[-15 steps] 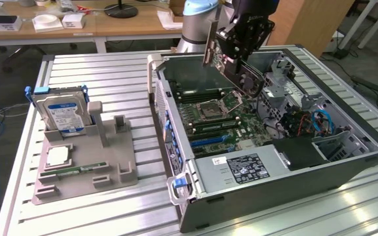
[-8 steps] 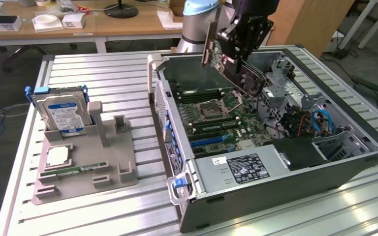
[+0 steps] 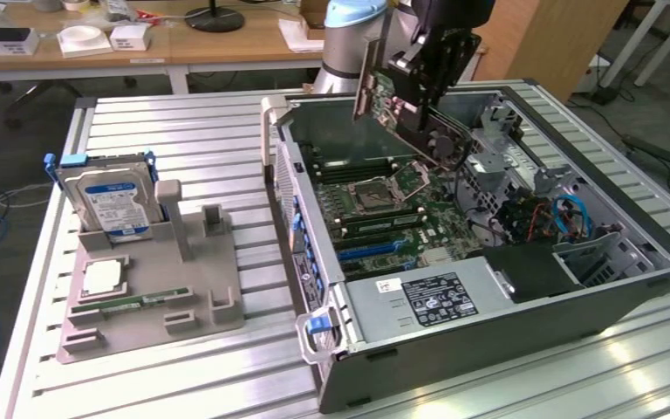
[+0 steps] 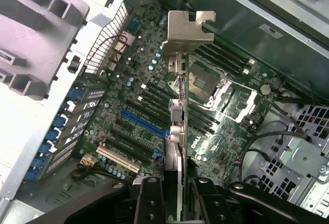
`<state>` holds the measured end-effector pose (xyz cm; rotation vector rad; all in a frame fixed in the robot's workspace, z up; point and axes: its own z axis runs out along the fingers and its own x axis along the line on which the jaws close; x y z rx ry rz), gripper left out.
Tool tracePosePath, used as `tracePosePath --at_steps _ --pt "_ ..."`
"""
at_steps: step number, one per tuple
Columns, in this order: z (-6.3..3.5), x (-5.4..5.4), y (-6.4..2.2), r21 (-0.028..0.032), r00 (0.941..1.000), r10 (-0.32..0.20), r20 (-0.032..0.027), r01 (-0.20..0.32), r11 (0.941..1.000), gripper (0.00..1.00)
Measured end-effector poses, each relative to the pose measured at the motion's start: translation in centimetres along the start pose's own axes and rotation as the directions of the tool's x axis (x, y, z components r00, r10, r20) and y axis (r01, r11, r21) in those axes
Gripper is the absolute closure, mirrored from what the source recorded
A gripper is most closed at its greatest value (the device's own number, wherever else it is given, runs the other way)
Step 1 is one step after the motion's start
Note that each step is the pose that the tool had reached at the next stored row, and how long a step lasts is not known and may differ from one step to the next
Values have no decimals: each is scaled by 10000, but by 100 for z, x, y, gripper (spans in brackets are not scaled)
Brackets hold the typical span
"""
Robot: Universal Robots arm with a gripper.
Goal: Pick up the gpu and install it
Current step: 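Insert the gpu into the slot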
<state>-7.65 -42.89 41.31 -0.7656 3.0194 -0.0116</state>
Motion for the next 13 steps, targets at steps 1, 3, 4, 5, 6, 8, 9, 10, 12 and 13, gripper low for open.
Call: tracePosePath --at_steps 1,3,4,5,6,8,9,10,12,13 --pt "0 0 0 -2 10000 -83 1 83 10000 74" --pt "0 0 0 -5 9997 -238 3 238 9997 74" --pt "0 0 -1 -7 9995 -317 5 317 9995 74" --pt "0 0 -1 -9 9992 -390 5 390 9992 74" --pt "0 0 -1 -11 9989 -467 6 467 9989 74" --pt "0 0 -1 -14 9982 -602 9 602 9982 74" --pt "0 0 -1 -15 9978 -668 10 668 9978 74" --pt "0 1 -1 -17 9973 -731 11 731 9973 74" --pt "0 1 -3 -20 9964 -851 13 851 9964 74" --pt "0 1 -3 -21 9958 -911 13 911 9958 74"
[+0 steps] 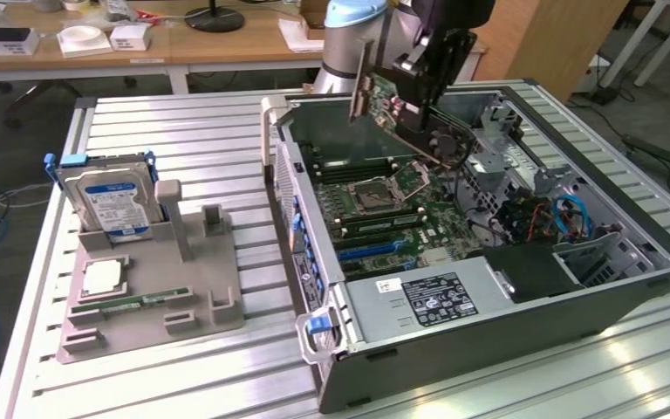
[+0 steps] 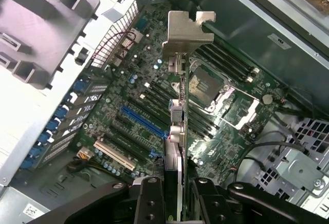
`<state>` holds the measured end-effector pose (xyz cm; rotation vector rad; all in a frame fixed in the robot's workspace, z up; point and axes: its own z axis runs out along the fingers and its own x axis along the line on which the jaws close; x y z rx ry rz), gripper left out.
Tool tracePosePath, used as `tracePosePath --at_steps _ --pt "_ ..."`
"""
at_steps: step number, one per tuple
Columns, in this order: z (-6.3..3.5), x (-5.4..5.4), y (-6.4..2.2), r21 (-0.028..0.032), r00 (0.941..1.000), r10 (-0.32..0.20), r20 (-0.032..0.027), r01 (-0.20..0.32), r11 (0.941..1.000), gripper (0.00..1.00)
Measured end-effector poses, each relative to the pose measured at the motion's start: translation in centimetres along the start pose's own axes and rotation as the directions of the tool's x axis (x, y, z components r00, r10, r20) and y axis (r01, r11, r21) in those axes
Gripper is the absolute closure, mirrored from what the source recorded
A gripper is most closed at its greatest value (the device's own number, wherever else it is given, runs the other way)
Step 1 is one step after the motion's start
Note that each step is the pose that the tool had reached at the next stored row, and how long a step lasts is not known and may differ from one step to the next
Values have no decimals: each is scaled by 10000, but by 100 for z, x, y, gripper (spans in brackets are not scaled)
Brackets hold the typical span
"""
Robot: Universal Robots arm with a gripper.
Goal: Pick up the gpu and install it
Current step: 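Insert the gpu into the slot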
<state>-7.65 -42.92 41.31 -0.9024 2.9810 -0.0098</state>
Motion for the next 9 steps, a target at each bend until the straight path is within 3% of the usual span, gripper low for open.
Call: tracePosePath --at_steps 9 --pt "0 1 -1 -13 9987 -514 7 514 9987 74"
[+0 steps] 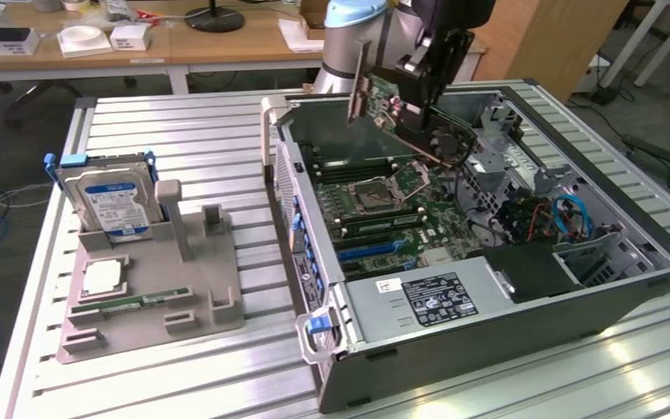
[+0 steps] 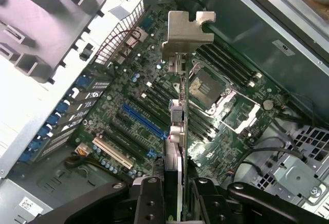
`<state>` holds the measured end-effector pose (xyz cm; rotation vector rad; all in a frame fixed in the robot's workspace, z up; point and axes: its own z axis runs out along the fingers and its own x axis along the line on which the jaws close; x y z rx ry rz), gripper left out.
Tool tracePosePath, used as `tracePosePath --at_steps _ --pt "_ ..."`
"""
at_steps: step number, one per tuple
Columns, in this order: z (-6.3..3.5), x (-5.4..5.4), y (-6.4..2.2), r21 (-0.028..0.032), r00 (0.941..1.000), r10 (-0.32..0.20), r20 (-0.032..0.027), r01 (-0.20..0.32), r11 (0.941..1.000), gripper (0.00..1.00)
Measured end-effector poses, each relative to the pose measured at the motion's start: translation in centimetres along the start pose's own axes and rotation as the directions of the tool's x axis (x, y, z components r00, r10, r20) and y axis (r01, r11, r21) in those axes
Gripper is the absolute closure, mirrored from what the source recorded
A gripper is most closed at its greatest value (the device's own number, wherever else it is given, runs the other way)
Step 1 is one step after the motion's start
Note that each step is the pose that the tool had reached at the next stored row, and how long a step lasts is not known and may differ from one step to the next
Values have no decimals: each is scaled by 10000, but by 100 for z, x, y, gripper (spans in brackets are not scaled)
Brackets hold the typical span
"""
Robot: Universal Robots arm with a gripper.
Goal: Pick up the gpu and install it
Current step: 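Insert the gpu into the slot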
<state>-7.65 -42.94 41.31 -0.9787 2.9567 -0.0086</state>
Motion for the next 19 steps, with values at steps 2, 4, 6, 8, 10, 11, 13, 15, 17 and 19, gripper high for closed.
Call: tracePosePath --at_steps 2,4,6,8,10,11,13,15,17,19 --pt "0 0 0 -2 9999 -101 1 101 9999 74" --pt "0 1 -1 -4 9998 -198 3 198 9998 74" --pt "0 2 -2 -7 9996 -296 3 296 9996 74" --pt "0 1 -2 -9 9992 -399 6 399 9992 74" --pt "0 2 -3 -11 9987 -506 8 506 9987 74" --pt "0 2 -3 -13 9984 -563 8 563 9984 74" --pt "0 2 -3 -16 9976 -686 10 686 9976 74" --pt "0 2 -2 -19 9967 -812 12 812 9967 74" --pt "0 2 -3 -22 9956 -938 15 938 9956 74" --pt "0 2 -3 -24 9943 -1063 16 1063 9943 74"
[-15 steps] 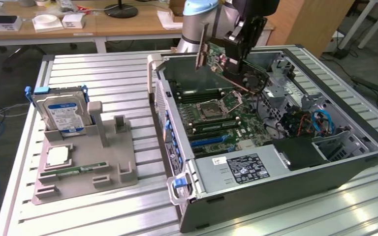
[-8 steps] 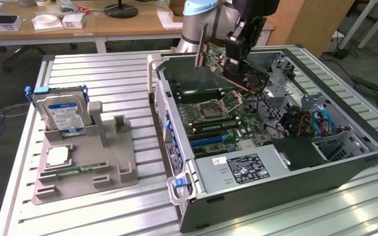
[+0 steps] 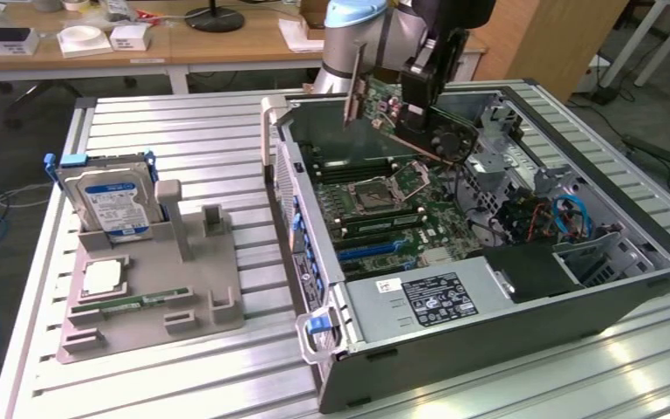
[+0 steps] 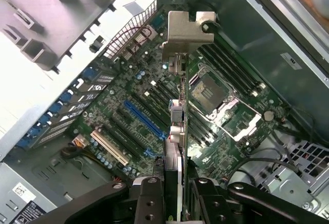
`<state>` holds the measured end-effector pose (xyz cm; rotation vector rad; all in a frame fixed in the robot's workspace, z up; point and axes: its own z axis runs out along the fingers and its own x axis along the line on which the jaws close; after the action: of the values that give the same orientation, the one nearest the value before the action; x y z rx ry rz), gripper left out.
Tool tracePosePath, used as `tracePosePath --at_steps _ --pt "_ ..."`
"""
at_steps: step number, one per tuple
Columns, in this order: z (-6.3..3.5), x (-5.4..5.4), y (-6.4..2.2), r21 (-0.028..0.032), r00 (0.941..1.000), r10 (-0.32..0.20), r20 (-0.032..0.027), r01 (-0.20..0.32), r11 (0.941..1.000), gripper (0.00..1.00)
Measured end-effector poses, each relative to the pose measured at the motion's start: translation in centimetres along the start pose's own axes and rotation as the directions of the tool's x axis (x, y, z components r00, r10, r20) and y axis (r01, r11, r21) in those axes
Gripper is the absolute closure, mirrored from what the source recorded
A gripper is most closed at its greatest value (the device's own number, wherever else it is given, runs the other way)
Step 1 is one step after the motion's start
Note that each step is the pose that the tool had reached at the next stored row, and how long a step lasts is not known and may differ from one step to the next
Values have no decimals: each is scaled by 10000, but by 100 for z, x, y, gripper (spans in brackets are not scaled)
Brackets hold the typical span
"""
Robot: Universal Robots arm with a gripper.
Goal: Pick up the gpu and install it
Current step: 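Insert the gpu into the slot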
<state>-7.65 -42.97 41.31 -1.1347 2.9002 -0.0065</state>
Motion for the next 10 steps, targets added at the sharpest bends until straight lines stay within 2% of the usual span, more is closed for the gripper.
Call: tracePosePath --at_steps 10 --pt "0 1 -1 -14 9982 -605 9 605 9982 74"
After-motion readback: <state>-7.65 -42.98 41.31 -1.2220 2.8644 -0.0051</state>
